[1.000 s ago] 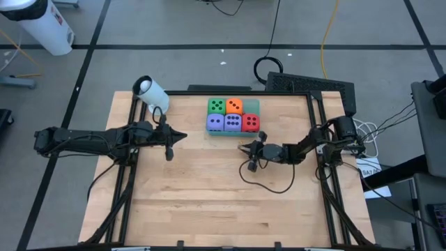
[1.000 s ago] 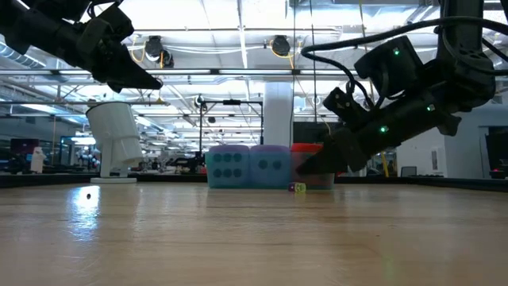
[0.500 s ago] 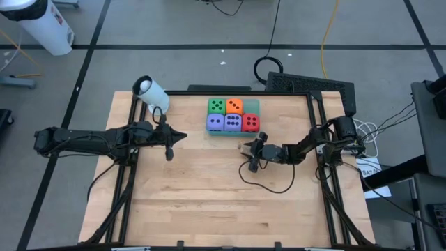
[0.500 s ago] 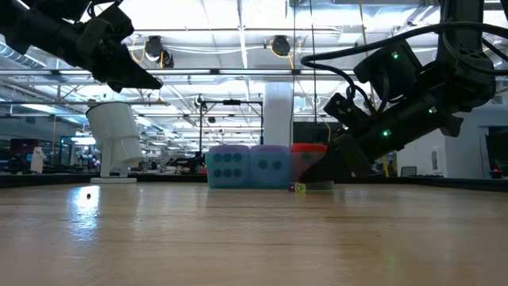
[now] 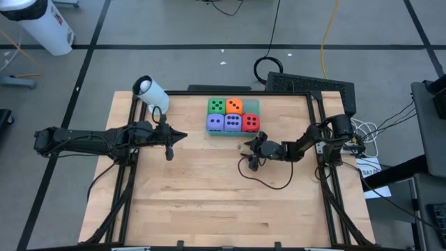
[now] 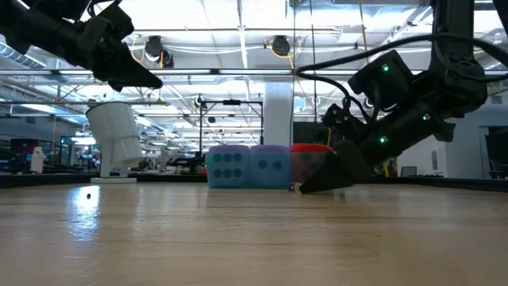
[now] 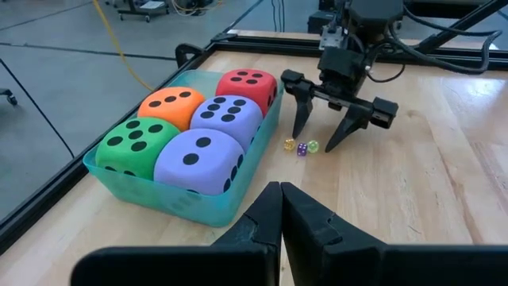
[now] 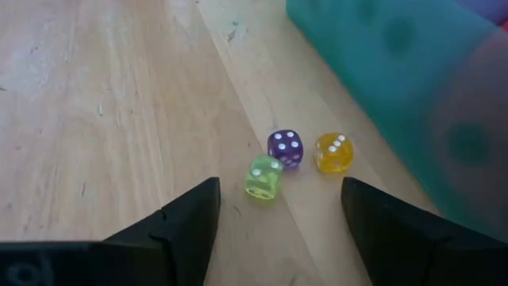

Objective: Pick & Place Dice
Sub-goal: Put the small green dice into the green container

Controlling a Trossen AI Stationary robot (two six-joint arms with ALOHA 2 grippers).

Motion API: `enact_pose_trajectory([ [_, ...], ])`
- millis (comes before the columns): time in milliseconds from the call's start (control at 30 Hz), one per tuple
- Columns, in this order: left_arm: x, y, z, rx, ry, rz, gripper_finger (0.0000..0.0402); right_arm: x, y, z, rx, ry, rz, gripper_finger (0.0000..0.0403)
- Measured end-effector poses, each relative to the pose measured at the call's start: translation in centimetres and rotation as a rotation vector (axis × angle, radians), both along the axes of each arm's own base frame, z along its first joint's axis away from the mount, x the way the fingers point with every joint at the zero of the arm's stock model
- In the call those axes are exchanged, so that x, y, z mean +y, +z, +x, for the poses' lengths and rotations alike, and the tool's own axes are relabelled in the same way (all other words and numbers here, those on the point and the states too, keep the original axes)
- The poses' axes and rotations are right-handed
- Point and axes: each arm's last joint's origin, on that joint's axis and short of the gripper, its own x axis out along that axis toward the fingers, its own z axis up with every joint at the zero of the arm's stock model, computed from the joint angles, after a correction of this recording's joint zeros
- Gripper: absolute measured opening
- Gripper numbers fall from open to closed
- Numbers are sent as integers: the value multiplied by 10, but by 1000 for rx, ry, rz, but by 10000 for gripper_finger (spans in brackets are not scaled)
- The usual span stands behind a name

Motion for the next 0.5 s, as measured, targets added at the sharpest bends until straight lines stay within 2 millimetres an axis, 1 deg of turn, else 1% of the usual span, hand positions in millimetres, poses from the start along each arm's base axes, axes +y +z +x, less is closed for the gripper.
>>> enact_pose_trajectory([
  [333,0,0,0,-1,7,4,15,0,-6,16,-29,17,2,256],
  [500,1,0,0,0,16,7,15,0,-7,17,-21,18,2,251],
])
